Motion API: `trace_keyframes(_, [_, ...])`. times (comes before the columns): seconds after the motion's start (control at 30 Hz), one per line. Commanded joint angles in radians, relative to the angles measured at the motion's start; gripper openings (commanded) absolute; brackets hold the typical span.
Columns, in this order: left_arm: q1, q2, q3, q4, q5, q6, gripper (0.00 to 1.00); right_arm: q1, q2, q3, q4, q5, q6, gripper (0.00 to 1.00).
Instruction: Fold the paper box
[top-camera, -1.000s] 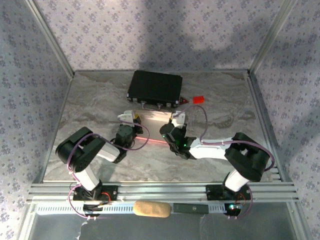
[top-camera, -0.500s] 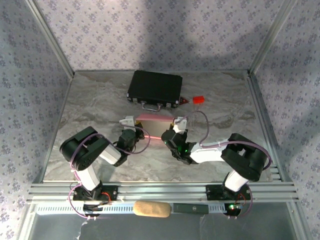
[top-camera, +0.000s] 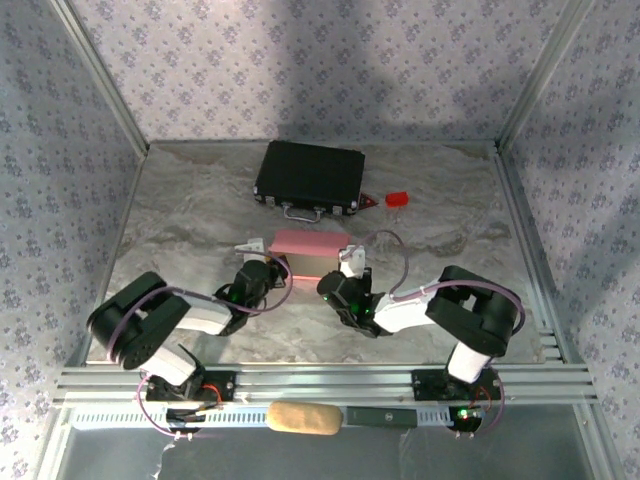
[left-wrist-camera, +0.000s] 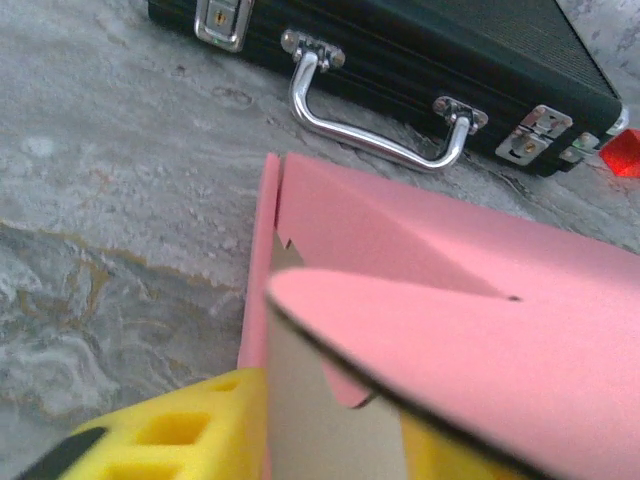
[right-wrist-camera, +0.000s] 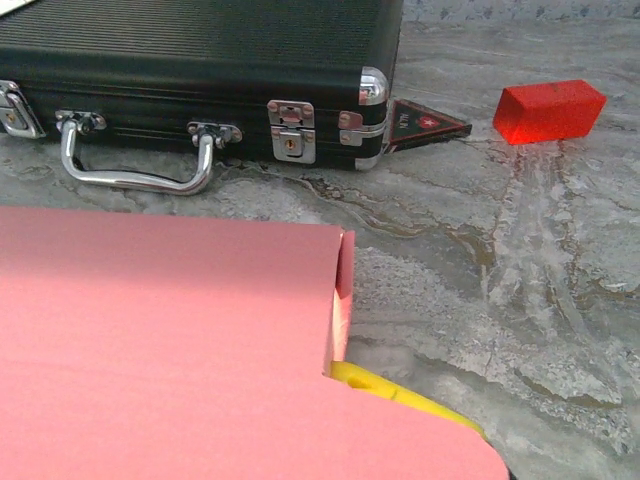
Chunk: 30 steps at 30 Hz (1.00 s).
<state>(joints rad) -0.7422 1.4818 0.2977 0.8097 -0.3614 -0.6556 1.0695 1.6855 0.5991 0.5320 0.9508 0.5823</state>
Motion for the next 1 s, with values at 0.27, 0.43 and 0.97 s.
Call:
trace_keyframes(0.27, [-0.096,-0.626,0.104,-0.869,0.078,-0.312,0.43,-0.01,0.022,0.018,-0.056,0.016,-0.012,0.0])
trace_keyframes(0.43, [-0.102,-0.888,0.235,-1.179,0.03,-0.342,0.4,-0.016,0.023,0.013,-0.046,0.001,-0.023,0.0])
trace_keyframes(0.97, [0.38,-0.094,0.656,-1.099,0.674,-0.021,0.44,-0.026,0.028,0.034,-0.044,-0.037,-0.039,0.0])
